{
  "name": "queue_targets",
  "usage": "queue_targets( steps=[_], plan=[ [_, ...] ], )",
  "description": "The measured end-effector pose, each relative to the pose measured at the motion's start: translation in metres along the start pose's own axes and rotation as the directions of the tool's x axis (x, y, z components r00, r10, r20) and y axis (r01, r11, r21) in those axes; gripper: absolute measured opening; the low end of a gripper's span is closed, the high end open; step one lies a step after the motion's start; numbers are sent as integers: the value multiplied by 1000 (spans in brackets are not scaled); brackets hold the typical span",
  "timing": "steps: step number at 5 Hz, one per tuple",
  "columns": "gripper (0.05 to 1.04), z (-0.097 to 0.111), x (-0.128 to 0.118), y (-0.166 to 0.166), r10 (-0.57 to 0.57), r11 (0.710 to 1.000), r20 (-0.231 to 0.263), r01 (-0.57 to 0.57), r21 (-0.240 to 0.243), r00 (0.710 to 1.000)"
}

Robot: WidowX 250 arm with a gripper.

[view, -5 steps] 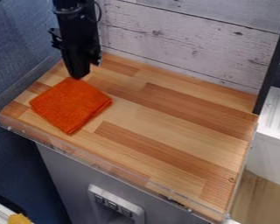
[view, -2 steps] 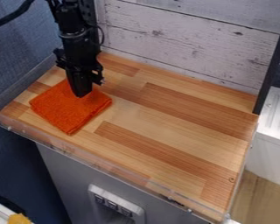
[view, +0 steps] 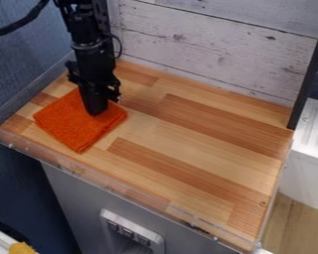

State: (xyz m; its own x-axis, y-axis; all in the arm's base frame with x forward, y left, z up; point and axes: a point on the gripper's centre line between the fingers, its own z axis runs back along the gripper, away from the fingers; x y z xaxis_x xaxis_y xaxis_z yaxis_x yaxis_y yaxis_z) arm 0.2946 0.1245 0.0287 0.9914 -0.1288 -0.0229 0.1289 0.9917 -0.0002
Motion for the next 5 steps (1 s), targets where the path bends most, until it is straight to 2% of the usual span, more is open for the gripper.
queue_targets(
  steps=[2,5],
  plan=[
    [59,-8,-7,-5,2,1000,-11,-2,-12,1000],
    [59,-8,-3,5,12,1000,34,-12,5,999]
  ],
)
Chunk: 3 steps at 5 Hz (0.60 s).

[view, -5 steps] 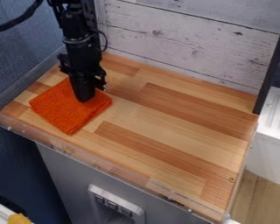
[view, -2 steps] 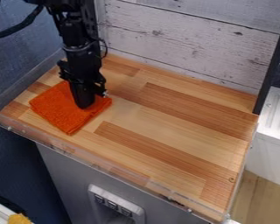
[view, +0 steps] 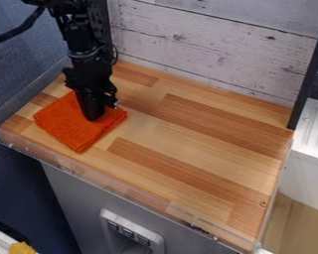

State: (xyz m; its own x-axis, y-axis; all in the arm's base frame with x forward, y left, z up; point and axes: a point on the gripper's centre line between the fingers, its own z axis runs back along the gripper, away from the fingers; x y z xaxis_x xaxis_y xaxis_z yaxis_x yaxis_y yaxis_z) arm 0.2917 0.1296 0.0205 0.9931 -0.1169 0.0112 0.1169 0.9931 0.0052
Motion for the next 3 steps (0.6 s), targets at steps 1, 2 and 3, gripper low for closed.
queue_targets(
  steps=[1,2,3],
  plan=[
    [59,0,1,1,-1,1000,11,1,5,1000],
    [59,-1,2,1,-1,1000,18,1,8,1000],
    [59,-4,0,3,1,1000,7,-1,3,1000]
  ],
)
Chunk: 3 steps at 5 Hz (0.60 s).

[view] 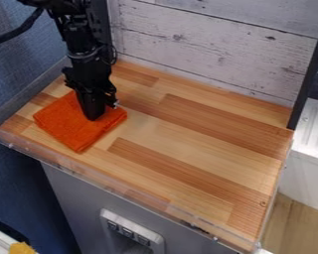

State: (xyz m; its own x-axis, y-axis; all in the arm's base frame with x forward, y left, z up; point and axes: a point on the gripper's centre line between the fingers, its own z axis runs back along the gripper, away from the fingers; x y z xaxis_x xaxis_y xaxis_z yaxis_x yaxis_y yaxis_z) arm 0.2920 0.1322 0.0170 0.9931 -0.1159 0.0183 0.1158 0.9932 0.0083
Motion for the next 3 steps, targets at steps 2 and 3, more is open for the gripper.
queue_targets(
  steps=[2,3],
  plan=[
    [59,-5,-4,1,32,999,-20,-32,-7,999],
    [59,-7,-8,-18,50,999,-39,-51,-12,998]
  ],
)
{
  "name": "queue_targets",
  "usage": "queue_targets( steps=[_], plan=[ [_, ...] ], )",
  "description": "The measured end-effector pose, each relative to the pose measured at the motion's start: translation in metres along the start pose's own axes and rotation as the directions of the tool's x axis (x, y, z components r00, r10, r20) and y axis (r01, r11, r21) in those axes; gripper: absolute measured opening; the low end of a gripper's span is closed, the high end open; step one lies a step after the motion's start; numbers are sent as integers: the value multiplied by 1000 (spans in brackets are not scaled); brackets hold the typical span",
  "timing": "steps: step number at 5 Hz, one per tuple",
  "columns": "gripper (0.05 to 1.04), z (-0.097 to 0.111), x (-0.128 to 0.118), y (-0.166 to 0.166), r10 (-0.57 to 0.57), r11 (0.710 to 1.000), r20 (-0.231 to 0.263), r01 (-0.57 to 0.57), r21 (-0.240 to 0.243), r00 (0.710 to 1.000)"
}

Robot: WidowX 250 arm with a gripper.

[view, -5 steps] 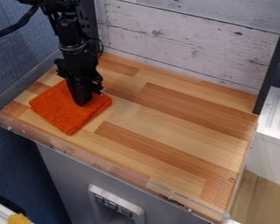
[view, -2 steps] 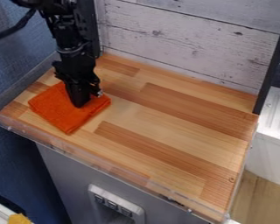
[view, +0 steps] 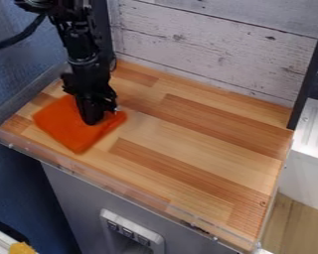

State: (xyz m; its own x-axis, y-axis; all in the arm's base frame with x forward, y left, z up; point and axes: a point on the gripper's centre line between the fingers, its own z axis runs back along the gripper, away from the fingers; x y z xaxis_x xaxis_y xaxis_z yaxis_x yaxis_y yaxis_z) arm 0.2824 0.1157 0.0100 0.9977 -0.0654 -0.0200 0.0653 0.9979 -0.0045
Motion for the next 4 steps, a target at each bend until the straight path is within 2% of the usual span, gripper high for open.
queue_targets(
  steps=[1,4],
  plan=[
    [59,0,-1,-20,11,1000,-11,-11,-2,1000],
    [59,0,0,-58,55,998,1,-55,4,998]
  ],
)
